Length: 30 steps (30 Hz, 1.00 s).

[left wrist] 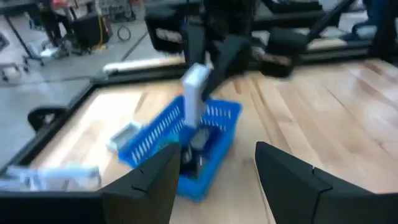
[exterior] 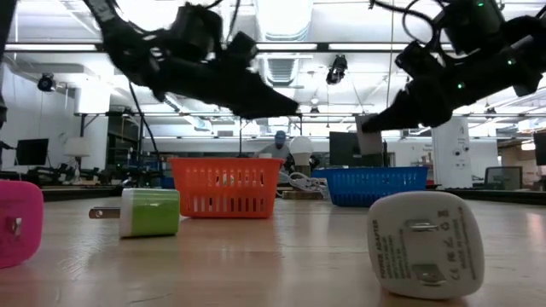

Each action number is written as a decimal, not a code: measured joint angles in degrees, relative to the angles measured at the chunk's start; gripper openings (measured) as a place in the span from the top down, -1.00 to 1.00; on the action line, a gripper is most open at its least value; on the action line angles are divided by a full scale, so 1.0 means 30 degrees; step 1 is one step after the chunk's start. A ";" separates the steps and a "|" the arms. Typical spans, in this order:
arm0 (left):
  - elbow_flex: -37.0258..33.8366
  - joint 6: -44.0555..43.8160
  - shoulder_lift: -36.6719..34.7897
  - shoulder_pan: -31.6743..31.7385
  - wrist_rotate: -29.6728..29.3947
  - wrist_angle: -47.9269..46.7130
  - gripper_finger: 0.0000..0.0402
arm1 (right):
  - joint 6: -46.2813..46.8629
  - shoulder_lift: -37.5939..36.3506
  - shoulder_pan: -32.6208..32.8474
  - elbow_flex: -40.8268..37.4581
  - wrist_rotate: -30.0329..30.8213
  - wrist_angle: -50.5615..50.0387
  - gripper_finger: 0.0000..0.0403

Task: Pick & Place Office items
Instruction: Put the bottom white digital timer into the blue bin

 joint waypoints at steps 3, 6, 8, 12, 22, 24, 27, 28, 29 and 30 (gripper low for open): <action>-0.1143 -0.0353 -0.1182 -0.0214 -0.0711 -0.0083 -0.05 | 0.0424 0.0000 -0.0099 0.0832 0.0232 -0.2451 0.78; -0.2298 -0.0567 -0.2283 -0.0466 -0.1199 -0.0129 -0.05 | 0.0965 0.0051 -0.0224 0.2036 0.0248 -0.5381 0.78; -0.3168 -0.0672 -0.2979 -0.0649 -0.1506 -0.0338 -0.05 | 0.1322 0.0131 -0.0344 0.2858 0.0219 -0.7538 0.78; -0.4292 -0.0737 -0.3975 -0.0817 -0.2165 -0.0288 -0.05 | 0.1961 0.0423 -0.0870 0.4473 -0.0644 -1.0856 0.78; -0.4873 -0.0848 -0.5514 -0.0896 -0.2485 -0.0838 -0.04 | 0.2358 0.3439 -0.2614 0.5877 -0.3125 -1.2835 0.78; -0.4886 -0.0848 -0.5713 -0.0905 -0.2479 -0.1314 -0.04 | 0.2379 0.4062 -0.2702 0.6133 -0.3195 -1.2711 0.78; -0.4890 -0.0848 -0.5992 -0.0905 -0.2593 -0.1983 -0.04 | 0.2373 0.4921 -0.2766 0.6539 -0.3344 -1.2739 0.78; -0.4875 -0.0831 -0.6035 -0.0905 -0.2751 -0.2127 -0.04 | 0.2369 0.5066 -0.2767 0.6680 -0.3332 -1.2851 0.78; -0.4874 -0.0783 -0.6110 -0.0905 -0.2870 -0.2390 -0.04 | 0.2371 0.5253 -0.2776 0.6801 -0.3329 -1.2916 0.78; -0.4879 -0.0780 -0.6172 -0.0905 -0.2914 -0.2604 -0.04 | 0.2372 0.5414 -0.2782 0.6890 -0.3317 -1.2926 0.78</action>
